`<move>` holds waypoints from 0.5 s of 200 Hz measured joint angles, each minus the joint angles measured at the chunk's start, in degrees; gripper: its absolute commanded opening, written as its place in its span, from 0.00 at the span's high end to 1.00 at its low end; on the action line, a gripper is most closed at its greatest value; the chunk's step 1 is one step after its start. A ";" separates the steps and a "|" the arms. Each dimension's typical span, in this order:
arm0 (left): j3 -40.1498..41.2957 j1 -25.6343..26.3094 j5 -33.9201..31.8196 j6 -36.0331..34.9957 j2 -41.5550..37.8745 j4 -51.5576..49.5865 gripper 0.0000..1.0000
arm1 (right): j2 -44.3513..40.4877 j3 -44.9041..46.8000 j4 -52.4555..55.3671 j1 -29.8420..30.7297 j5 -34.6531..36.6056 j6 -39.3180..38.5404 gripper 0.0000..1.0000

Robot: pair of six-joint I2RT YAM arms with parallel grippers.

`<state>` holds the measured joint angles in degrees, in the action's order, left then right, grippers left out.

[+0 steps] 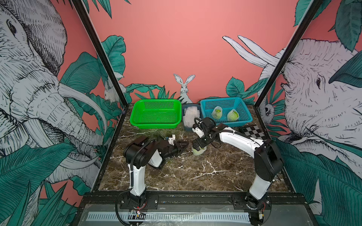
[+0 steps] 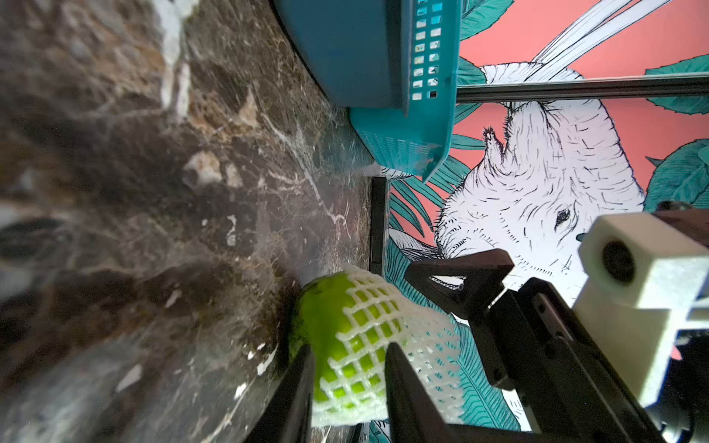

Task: Sleeve custard apples in foam nets
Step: Put on the foam net on the custard apple.

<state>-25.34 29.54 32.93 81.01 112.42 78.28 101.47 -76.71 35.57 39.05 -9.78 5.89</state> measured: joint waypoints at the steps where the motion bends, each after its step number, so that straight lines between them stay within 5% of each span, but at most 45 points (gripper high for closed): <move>1: 0.00 0.00 0.00 0.00 0.00 0.00 0.66 | 0.00 0.00 0.00 0.00 0.02 0.09 0.02; 100: 0.00 0.00 0.02 0.00 0.00 -0.42 0.67 | -0.46 4.07 -1.95 0.33 1.01 13.99 0.08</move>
<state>-25.34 29.54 32.95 81.01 112.42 77.87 101.01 -72.64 33.63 39.38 -8.78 19.88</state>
